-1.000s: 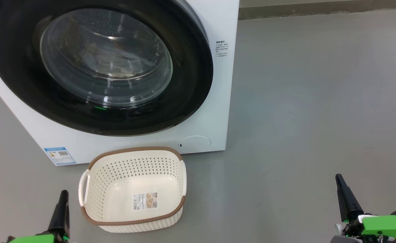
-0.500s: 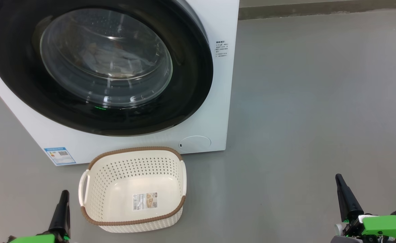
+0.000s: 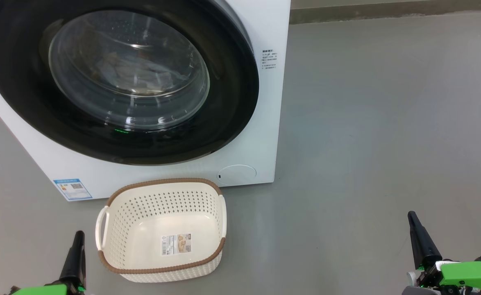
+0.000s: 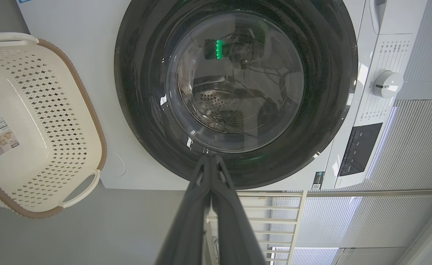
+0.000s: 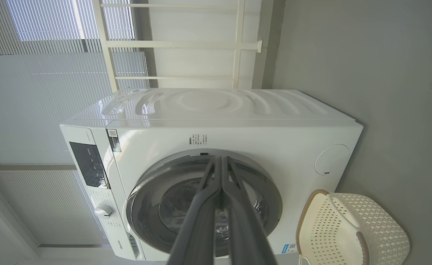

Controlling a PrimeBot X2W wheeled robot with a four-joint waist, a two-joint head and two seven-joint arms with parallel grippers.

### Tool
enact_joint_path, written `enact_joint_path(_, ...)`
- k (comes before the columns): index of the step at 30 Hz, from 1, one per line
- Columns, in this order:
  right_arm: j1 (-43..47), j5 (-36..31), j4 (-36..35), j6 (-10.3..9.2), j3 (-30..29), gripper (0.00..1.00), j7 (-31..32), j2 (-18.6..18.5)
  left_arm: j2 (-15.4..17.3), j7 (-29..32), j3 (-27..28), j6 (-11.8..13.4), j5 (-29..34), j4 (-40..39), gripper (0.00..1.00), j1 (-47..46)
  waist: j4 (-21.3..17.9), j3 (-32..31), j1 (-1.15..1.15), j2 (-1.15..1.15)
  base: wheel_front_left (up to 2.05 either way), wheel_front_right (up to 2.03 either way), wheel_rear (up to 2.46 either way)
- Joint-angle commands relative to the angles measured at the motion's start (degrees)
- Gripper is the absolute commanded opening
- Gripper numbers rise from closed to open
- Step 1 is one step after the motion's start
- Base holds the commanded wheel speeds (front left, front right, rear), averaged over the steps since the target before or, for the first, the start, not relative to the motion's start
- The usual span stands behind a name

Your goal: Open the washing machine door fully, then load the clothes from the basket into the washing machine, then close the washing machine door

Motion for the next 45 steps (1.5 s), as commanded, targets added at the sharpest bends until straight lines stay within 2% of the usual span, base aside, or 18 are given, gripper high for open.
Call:
enact_joint_path(1,-2.34,-0.46,-1.39,-0.06,1.23,0.00,0.30,-0.19,0.92,0.24,2.00,-0.65,0.44,-1.11,0.00,-2.30,0.00,0.00,0.00,0.00,0.00,0.00,0.00)
enact_joint_path(45,-2.36,-0.61,-1.38,-0.06,1.06,0.00,0.44,-0.07,0.80,0.39,2.19,-0.65,0.59,-1.11,0.00,-2.32,0.00,0.00,0.00,0.00,0.00,0.00,0.00)
